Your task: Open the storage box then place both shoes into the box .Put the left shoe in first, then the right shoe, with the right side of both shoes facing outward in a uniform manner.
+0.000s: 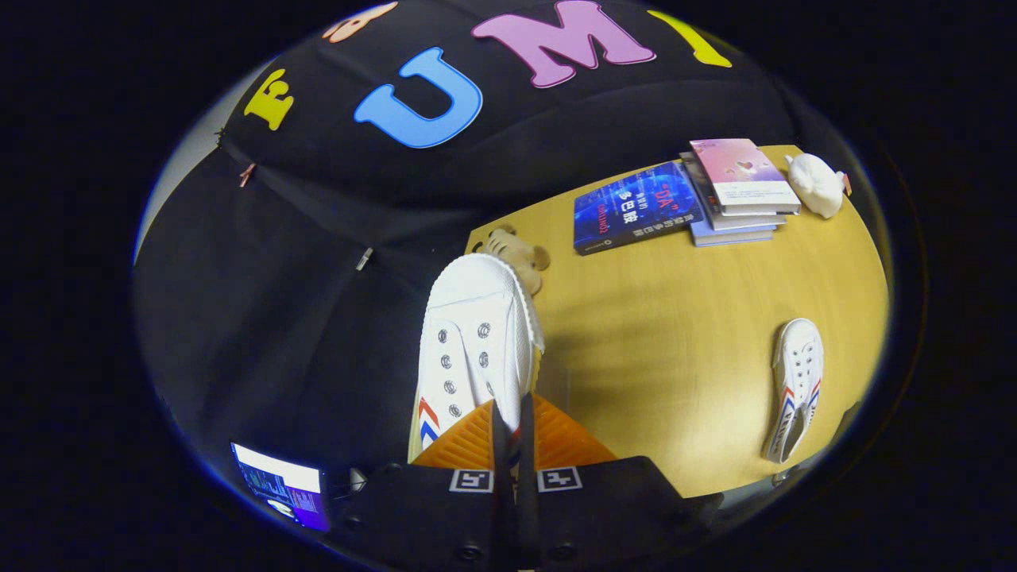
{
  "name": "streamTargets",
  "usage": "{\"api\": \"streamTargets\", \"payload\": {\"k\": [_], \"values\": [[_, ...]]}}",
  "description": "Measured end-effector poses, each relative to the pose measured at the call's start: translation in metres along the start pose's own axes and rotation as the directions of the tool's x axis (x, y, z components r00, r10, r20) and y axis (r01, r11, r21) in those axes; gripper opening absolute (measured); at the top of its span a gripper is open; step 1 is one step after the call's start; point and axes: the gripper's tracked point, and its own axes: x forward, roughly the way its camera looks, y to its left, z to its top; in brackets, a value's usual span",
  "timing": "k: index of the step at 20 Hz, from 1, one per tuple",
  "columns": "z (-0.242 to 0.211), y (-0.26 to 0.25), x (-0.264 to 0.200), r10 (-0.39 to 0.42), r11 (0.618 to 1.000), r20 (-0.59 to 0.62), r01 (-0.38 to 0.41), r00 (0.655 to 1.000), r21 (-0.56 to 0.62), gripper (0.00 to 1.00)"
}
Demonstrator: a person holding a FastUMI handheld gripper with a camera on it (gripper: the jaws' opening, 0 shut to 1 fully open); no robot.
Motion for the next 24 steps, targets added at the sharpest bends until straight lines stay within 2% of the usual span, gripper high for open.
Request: {"api": "streamTargets", "payload": {"k": [3, 6, 17, 21, 24], "values": [[-0.017, 0.037, 0.018, 0.035, 0.999, -0.041, -0.035, 0.999, -0.005, 0.05], [-0.041, 0.062, 0.04, 0.037, 0.999, -0.096, -0.038, 0.995, -0.007, 0.05], [-0.121, 0.081, 0.131, -0.099, 0.995, -0.295, 0.103, 0.95, -0.002, 0.05], [-0.14, 0.073, 0.156, -0.158, 0.987, -0.325, 0.152, 0.933, -0.045, 0.05], [-0.142, 0.075, 0.167, -0.157, 0.986, -0.33, 0.164, 0.931, -0.005, 0.05]]}}
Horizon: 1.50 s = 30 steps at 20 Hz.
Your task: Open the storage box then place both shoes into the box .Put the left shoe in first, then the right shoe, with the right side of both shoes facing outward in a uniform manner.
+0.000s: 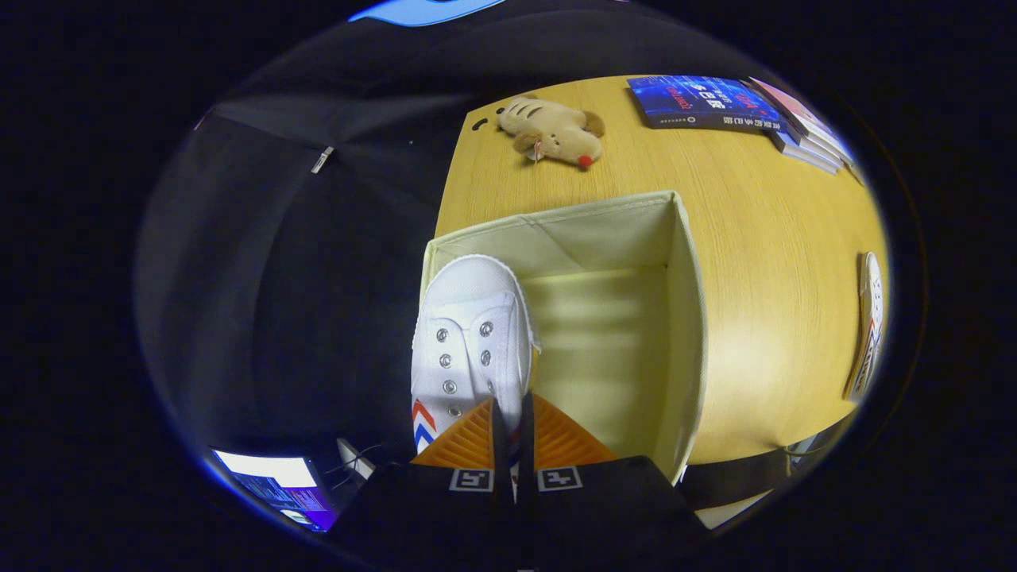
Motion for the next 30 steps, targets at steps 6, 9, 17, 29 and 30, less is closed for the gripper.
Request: {"api": "streamTargets", "payload": {"k": [6, 9, 17, 29, 30], "values": [[-0.003, -0.016, 0.025, -0.063, 0.998, -0.009, 0.062, 0.998, -0.007, 0.05], [-0.009, -0.01, 0.034, 0.001, 1.0, -0.034, -0.001, 0.999, 0.01, 0.08], [-0.002, 0.005, -0.008, 0.179, 0.984, 0.017, -0.179, 0.984, -0.021, 0.98], [0.084, -0.132, -0.174, 0.166, 0.977, 0.468, -0.081, 0.868, -0.197, 0.98], [0.089, -0.155, -0.184, 0.134, 0.981, 0.492, -0.043, 0.86, -0.192, 0.98]]}}
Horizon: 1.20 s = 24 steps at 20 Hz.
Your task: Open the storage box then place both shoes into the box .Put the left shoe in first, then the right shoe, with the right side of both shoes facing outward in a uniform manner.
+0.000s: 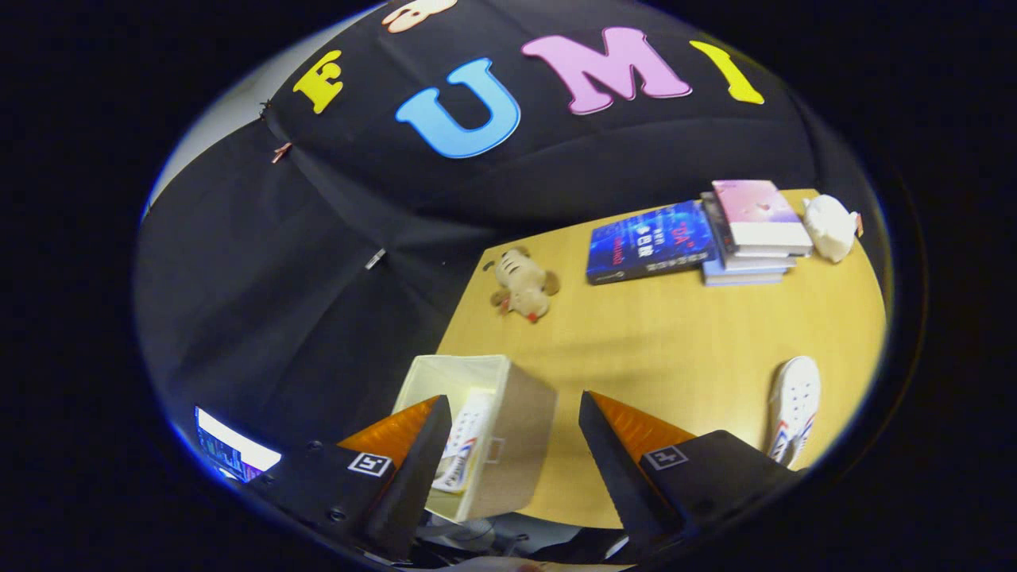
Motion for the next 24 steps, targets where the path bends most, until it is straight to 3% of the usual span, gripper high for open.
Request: {"api": "streamTargets", "payload": {"k": [6, 11, 19, 24], "values": [[0.007, -0.142, -0.043, -0.212, 0.977, 0.032, 0.213, 0.977, -0.021, 0.99], [-0.009, -0.231, -0.08, -0.328, 0.945, -0.029, 0.328, 0.944, -0.011, 0.99], [-0.036, -0.298, -0.082, -0.372, 0.926, -0.152, 0.377, 0.916, 0.004, 0.99], [-0.065, -0.318, -0.067, -0.326, 0.937, -0.276, 0.348, 0.904, 0.033, 0.99]]}}
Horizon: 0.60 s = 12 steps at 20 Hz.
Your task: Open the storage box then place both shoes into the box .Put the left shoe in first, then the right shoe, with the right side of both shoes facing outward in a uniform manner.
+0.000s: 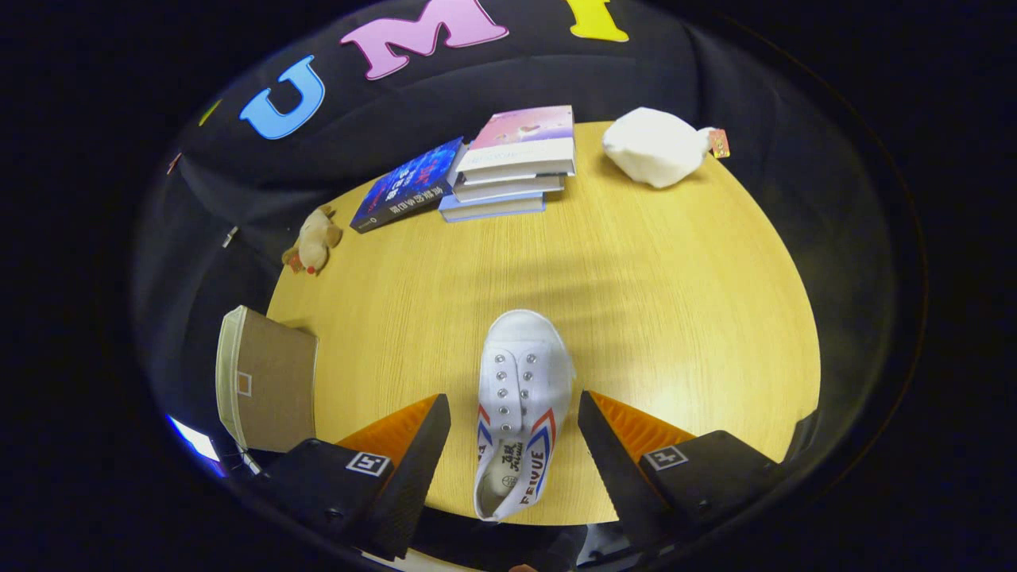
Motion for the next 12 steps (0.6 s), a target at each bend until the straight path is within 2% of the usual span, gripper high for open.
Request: {"api": "streamTargets", "payload": {"k": [6, 8, 11, 12], "values": [[-0.034, -0.01, 0.031, 0.026, 1.0, -0.156, -0.026, 0.987, 0.001, 0.97], [-0.044, -0.016, 0.043, 0.003, 0.999, -0.188, -0.009, 0.982, -0.032, 0.97], [-0.048, -0.015, 0.054, 0.008, 1.0, -0.2, -0.013, 0.98, -0.022, 0.92], [-0.05, -0.016, 0.055, 0.009, 0.999, -0.205, -0.015, 0.979, -0.03, 0.85]]}}
